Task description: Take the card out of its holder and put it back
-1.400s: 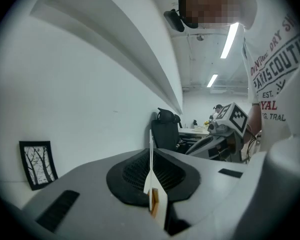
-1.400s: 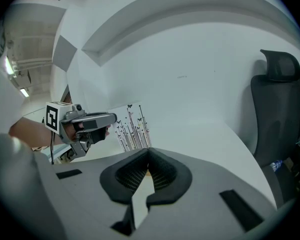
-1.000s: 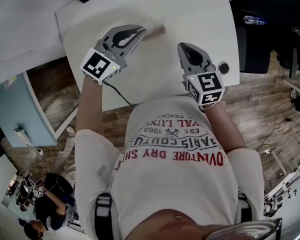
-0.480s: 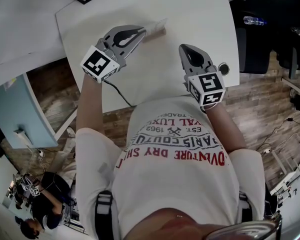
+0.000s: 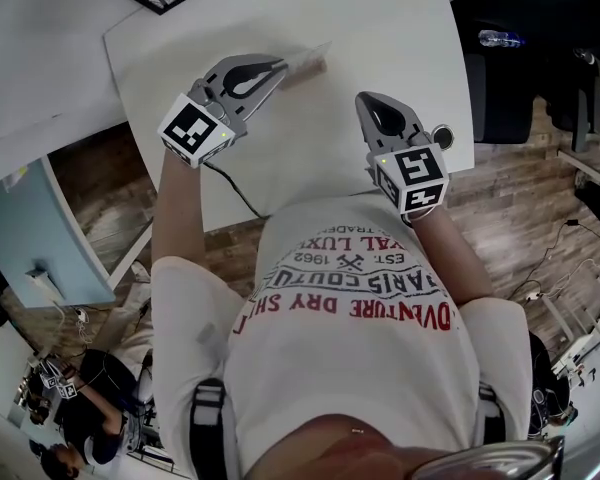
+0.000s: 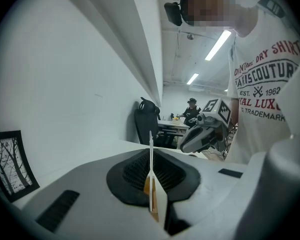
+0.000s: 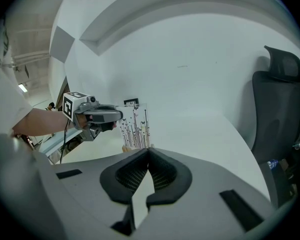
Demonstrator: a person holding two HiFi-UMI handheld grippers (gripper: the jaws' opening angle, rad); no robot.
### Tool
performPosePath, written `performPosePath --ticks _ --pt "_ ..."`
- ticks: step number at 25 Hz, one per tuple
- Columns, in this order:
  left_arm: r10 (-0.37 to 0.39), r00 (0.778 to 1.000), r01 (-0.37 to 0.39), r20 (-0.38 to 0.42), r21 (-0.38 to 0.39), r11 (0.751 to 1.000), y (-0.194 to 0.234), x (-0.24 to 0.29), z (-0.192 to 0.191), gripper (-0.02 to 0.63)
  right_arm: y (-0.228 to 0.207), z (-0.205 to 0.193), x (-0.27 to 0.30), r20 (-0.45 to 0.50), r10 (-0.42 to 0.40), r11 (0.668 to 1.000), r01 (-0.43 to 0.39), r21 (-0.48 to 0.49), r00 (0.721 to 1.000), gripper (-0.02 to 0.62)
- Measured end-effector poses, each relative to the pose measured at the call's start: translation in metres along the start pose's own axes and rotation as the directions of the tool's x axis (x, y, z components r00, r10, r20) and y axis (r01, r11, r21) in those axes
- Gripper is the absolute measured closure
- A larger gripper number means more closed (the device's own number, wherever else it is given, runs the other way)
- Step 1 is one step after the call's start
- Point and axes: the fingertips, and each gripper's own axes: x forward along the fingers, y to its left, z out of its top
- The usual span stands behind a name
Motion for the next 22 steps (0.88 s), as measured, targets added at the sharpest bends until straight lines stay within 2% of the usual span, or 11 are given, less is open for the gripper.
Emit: performPosePath --ticks 7,13,22 --pt "0.028 0.999 -0.027 0.027 -0.017 0.999 0.0 -0.002 -0.005 0.569 0.0 -0.001 0.002 -0.005 0.004 1.0 -0.004 -0.001 1.0 0.574" --pt "0.012 1.0 -0.012 0.025 -0.019 1.0 -0.003 -0.001 -0.008 0.569 -0.001 -0.008 0.005 -0.018 0.004 1.0 -0.004 0.002 1.0 0.574" --pt "-0.011 0.998 0.01 -0.066 -0.015 1.0 0.001 0.003 -0.033 0.569 -0.005 -0.015 0.008 -0.038 0.001 1.0 -0.001 0.004 0.999 0.574"
